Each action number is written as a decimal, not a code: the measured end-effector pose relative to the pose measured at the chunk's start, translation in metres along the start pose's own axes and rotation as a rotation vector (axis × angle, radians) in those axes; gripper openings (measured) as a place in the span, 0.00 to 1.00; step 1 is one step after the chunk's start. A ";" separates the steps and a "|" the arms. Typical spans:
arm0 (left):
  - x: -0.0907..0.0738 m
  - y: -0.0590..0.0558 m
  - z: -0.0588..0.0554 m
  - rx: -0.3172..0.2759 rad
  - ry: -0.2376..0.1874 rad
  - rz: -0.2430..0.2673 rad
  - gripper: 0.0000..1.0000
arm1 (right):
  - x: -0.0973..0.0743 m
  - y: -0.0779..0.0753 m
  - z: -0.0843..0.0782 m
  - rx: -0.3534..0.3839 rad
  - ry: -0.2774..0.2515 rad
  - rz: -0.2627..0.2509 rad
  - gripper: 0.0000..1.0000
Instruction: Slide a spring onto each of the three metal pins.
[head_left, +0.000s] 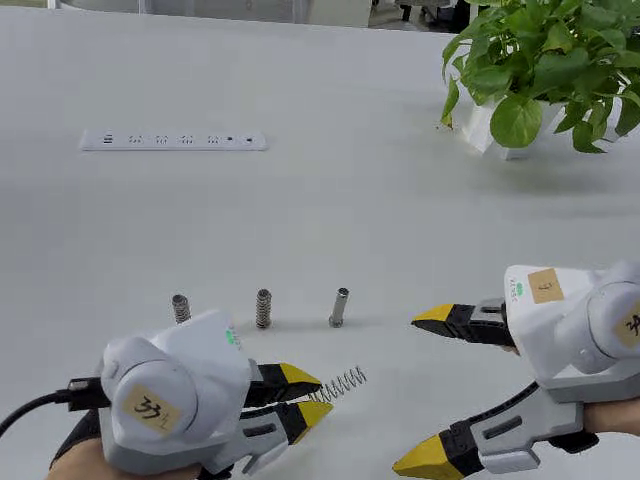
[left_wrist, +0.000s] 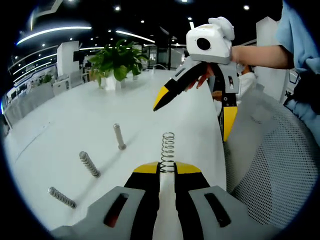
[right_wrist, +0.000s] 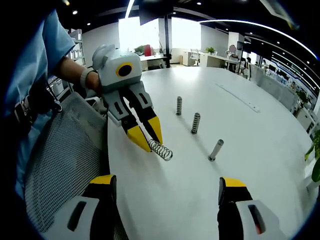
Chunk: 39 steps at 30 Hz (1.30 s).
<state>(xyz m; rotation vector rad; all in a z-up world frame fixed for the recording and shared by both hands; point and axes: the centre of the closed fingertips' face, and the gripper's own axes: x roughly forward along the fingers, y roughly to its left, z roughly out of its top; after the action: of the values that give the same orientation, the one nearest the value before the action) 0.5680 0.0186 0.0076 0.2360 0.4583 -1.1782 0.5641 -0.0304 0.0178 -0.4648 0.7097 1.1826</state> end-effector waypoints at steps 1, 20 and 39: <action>-0.002 -0.001 0.000 -0.004 -0.007 0.001 0.07 | 0.000 0.002 0.003 -0.003 -0.001 0.009 0.80; -0.024 0.004 0.007 0.031 -0.059 0.012 0.06 | 0.016 0.017 0.050 -0.088 -0.023 0.187 0.35; -0.026 0.001 0.014 0.088 -0.067 -0.045 0.06 | 0.022 0.019 0.046 -0.093 0.014 0.266 0.10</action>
<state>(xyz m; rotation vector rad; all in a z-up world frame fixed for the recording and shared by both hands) 0.5639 0.0345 0.0315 0.2627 0.3554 -1.2479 0.5620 0.0213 0.0349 -0.4659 0.7469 1.4678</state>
